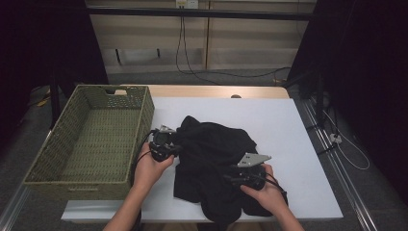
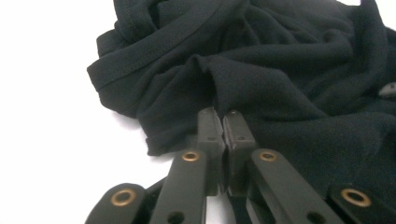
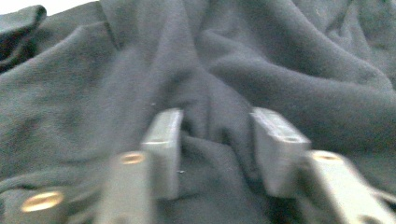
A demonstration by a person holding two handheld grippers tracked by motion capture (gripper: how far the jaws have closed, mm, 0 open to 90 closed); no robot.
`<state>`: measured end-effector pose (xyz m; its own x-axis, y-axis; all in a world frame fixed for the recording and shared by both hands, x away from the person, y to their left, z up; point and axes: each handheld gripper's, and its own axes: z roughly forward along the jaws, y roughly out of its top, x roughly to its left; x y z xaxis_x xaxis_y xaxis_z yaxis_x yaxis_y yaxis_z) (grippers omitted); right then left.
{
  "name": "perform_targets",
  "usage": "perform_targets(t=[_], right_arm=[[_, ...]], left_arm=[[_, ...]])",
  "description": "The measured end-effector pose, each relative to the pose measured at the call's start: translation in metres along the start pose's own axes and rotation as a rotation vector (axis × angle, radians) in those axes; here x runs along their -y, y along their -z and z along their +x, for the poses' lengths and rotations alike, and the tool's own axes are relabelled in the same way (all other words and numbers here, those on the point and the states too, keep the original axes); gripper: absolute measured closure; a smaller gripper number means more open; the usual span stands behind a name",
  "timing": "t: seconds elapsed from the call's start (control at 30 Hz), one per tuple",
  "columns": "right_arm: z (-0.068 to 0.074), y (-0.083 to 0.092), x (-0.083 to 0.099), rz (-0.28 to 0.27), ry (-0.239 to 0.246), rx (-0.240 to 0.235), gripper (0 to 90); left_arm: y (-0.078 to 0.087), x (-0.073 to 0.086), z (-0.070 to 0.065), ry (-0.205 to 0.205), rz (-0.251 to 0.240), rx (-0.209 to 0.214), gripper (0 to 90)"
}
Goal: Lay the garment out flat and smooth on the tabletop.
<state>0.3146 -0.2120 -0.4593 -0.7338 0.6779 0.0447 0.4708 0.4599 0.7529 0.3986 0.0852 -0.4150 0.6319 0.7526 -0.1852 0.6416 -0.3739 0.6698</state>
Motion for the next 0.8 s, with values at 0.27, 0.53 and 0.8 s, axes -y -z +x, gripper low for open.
perform_targets(t=[0.27,0.53,0.8], right_arm=[[0.004,0.005,0.004,-0.001,-0.023,-0.106,79.2],[0.027,0.007,0.004,0.031,0.057,-0.316,79.2],[0.029,0.01,-0.003,-0.008,0.058,-0.317,58.7]], left_arm=[[0.006,-0.005,-0.002,0.02,-0.056,0.095,48.4],[0.008,-0.007,-0.005,-0.026,-0.071,0.079,28.1],[0.011,-0.008,-0.005,-0.036,-0.082,0.062,25.7]])
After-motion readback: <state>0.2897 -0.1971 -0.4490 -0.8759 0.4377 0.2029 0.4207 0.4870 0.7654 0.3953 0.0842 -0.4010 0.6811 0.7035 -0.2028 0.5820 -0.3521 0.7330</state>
